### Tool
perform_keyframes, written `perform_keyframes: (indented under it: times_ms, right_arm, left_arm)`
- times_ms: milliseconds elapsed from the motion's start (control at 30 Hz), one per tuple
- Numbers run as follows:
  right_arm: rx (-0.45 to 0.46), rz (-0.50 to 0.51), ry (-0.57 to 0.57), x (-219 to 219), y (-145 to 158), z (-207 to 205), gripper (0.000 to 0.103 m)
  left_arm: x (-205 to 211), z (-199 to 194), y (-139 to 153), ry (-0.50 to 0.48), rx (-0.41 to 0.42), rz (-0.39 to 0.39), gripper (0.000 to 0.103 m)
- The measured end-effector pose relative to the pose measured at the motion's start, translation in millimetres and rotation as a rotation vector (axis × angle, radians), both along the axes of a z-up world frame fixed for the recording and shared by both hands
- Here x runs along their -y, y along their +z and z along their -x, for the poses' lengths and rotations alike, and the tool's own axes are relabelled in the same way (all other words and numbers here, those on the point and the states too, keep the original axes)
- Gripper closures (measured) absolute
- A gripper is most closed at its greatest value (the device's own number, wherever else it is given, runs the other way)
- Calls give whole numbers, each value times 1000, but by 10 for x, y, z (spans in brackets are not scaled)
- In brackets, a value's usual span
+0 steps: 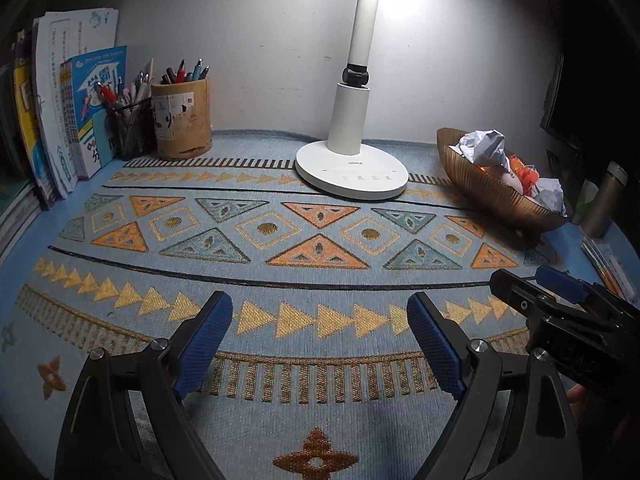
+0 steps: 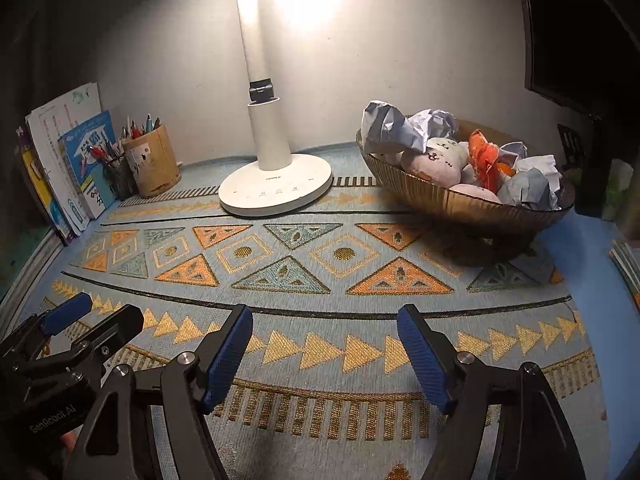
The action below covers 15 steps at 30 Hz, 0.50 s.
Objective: Organize objects
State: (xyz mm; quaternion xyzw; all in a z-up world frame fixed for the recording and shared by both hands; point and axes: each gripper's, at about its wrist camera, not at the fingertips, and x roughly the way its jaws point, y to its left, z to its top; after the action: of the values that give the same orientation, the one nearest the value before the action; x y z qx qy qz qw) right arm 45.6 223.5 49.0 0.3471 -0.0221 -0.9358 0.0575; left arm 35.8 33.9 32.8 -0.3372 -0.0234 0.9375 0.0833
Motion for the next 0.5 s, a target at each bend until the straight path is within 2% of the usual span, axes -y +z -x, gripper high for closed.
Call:
perform_keyframes:
  times_ms: [167,367,500]
  right_arm:
    - [32,16,-5,-31,-56,70,29]
    - [11,-34,3,57,-43,22,29]
    - [19,-25,-2,32,-44,23,29]
  left_arm:
    - [-101,-38,0,-30,-18,45,15]
    - [-70,-26,-20,-23,-4,34,14]
    - [-83,-17,-32,-26,4,44,14]
